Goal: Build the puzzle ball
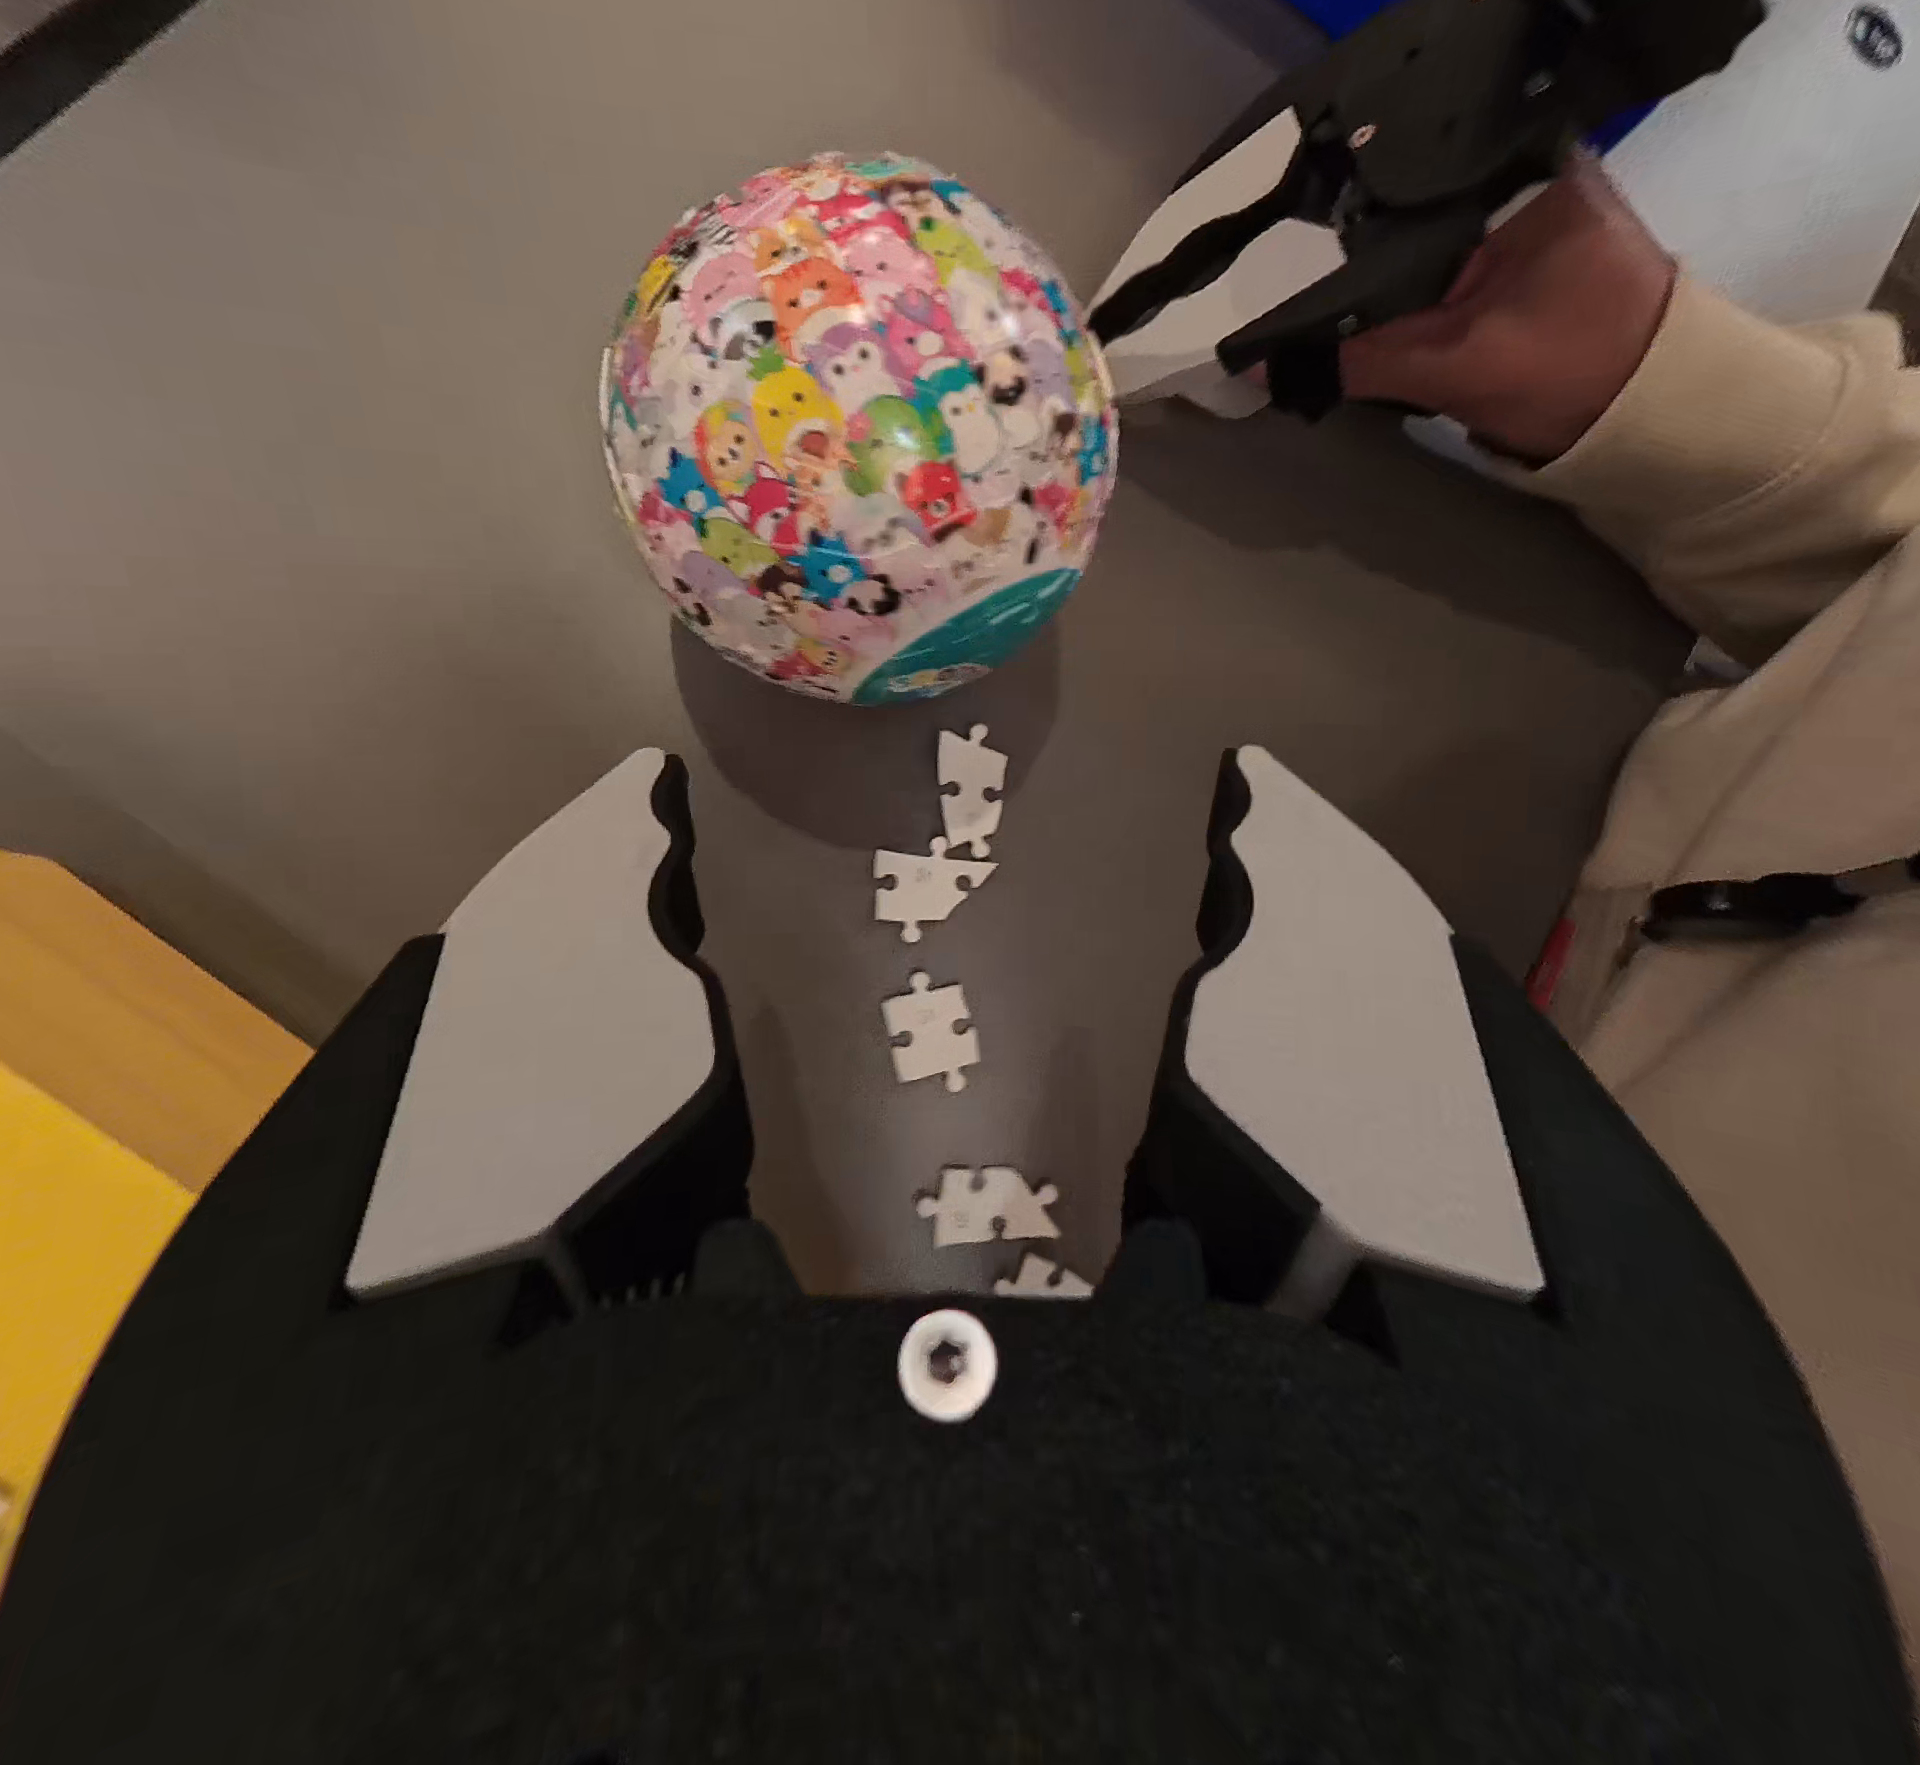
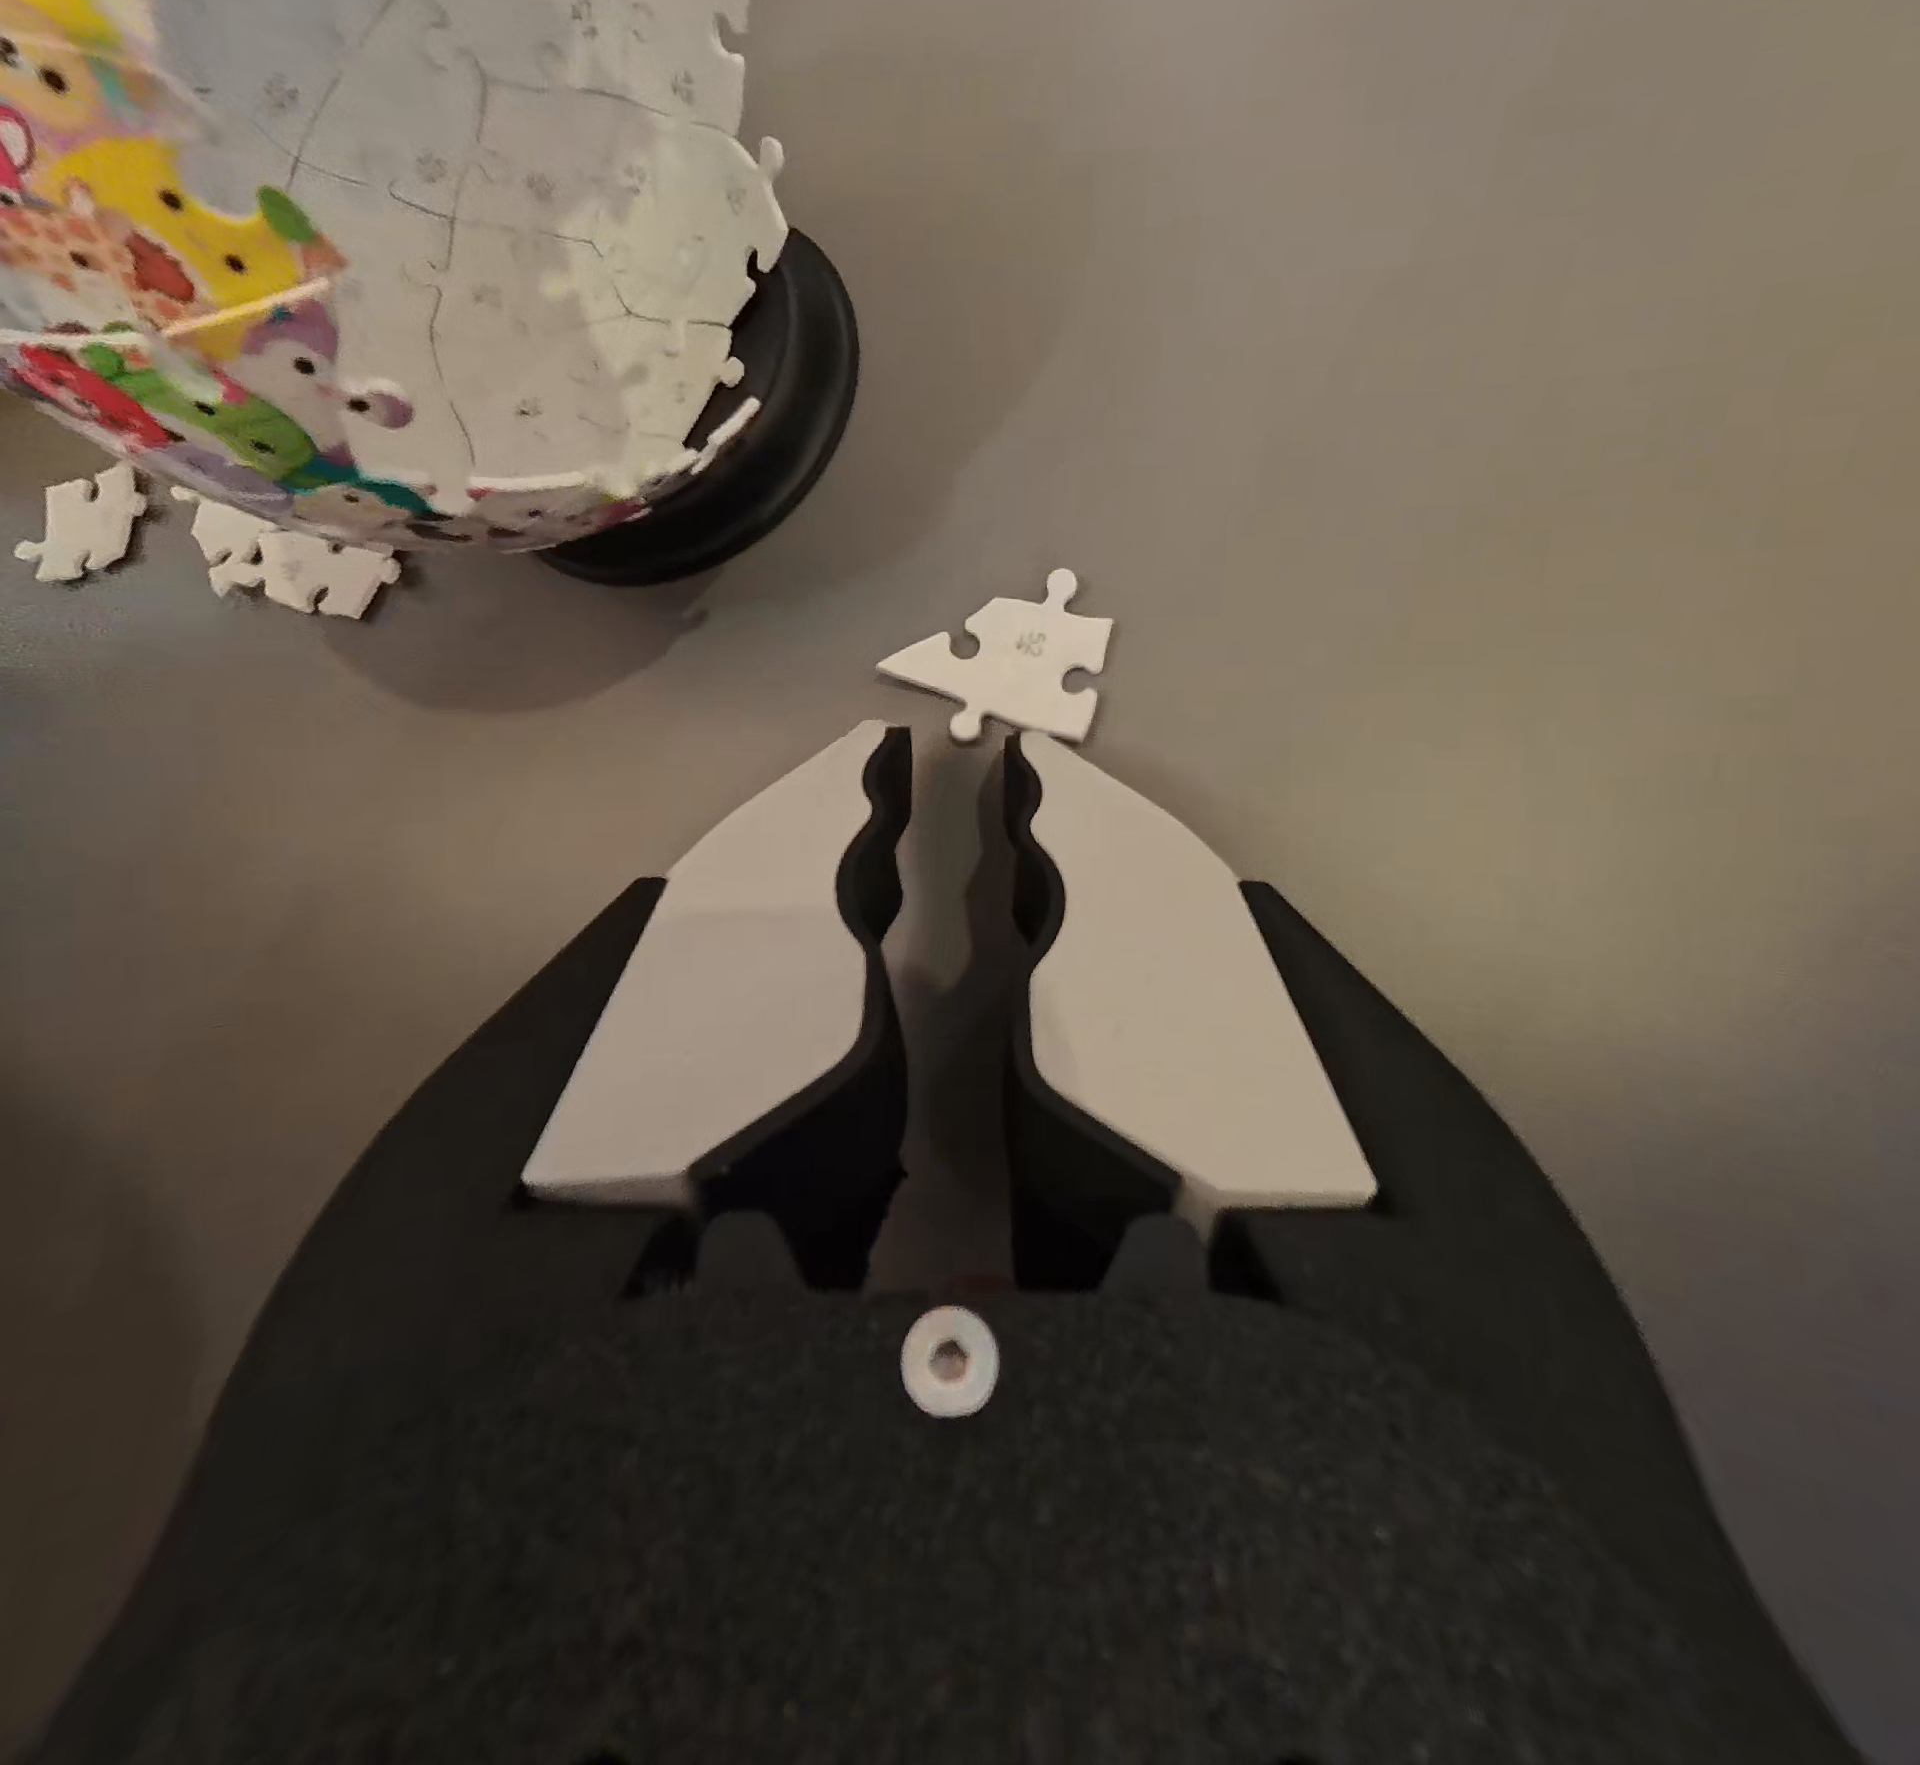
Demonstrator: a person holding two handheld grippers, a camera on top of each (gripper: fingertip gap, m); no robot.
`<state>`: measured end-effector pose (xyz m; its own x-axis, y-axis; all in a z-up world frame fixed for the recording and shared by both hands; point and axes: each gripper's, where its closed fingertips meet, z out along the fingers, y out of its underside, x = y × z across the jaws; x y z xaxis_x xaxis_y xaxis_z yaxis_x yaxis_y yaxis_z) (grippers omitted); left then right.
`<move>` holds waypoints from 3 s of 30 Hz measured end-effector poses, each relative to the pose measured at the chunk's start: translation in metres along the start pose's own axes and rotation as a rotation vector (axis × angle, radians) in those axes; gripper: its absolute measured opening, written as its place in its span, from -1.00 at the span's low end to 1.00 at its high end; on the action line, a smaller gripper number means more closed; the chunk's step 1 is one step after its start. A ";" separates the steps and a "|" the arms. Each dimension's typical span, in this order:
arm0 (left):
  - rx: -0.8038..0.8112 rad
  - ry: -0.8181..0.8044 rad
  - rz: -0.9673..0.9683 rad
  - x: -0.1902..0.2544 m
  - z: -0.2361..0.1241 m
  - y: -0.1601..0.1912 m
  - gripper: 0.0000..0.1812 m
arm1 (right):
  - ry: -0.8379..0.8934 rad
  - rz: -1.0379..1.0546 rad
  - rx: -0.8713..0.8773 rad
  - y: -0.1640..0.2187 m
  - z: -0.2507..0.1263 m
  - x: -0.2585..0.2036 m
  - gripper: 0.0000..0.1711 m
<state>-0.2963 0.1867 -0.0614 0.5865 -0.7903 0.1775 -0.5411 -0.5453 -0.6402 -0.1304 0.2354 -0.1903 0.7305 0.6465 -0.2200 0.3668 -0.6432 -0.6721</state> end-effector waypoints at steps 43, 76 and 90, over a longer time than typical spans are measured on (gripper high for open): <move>0.573 -0.284 -0.244 0.031 0.066 0.033 -0.20 | -0.160 -0.617 -0.046 -0.004 0.007 0.012 -0.94; 0.519 -0.486 -0.391 -0.020 0.043 0.066 -0.21 | -0.364 -0.823 -0.197 -0.055 0.042 -0.037 -0.94; 0.522 -0.486 -0.386 -0.021 0.041 0.067 -0.21 | -0.327 -0.771 -0.242 -0.055 0.044 -0.033 -0.94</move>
<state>-0.3207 0.1780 -0.1385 0.9357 -0.2979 0.1890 0.0332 -0.4591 -0.8878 -0.1998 0.2672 -0.1771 0.0395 0.9991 0.0177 0.8305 -0.0230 -0.5565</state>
